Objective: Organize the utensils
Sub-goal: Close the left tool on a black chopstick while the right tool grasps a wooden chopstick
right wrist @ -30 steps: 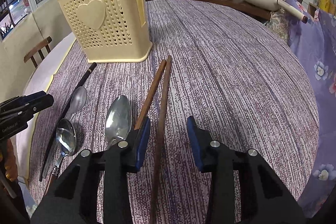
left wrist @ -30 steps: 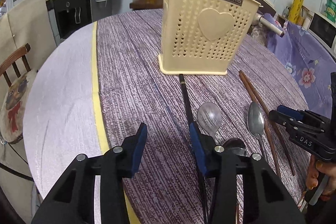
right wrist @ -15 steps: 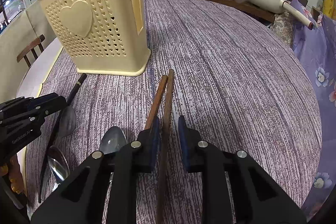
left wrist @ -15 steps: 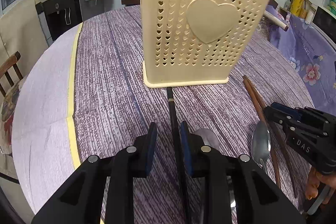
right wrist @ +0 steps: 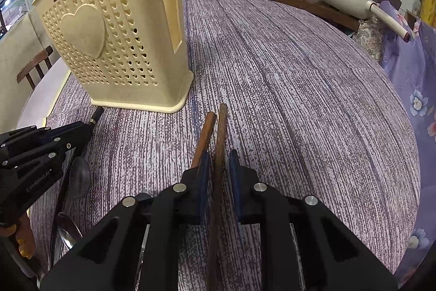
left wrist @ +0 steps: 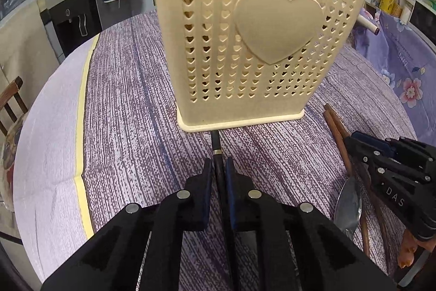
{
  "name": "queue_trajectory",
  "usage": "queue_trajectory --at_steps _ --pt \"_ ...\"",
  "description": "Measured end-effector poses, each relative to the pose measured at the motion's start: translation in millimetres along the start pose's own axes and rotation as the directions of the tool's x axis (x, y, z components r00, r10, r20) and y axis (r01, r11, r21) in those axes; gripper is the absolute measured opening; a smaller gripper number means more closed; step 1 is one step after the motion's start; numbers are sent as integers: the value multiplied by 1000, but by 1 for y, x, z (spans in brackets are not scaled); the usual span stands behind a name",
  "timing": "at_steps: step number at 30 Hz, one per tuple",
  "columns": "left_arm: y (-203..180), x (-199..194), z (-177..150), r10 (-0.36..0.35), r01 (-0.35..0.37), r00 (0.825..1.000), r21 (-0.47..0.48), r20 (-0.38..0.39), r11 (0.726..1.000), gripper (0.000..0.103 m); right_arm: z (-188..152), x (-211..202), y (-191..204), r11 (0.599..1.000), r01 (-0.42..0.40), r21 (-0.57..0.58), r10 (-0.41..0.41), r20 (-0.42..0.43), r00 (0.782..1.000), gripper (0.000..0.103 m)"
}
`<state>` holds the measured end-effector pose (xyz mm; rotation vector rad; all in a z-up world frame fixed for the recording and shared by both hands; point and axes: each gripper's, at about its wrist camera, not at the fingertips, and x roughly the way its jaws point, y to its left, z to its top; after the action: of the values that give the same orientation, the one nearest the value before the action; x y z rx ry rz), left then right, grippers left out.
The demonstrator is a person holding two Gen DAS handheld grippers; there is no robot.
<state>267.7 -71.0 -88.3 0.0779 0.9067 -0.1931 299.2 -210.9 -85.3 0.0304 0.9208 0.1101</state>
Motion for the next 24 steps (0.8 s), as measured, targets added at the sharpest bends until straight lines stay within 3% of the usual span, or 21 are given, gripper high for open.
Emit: queue_trajectory --at_steps 9,24 --pt "-2 -1 0 16 -16 1000 4 2 1000 9 4 4 4 1000 8 -11 -8 3 1000 9" --pt "1 -2 -1 -2 2 1000 -25 1 1000 8 1 3 -4 998 -48 36 47 21 999 8"
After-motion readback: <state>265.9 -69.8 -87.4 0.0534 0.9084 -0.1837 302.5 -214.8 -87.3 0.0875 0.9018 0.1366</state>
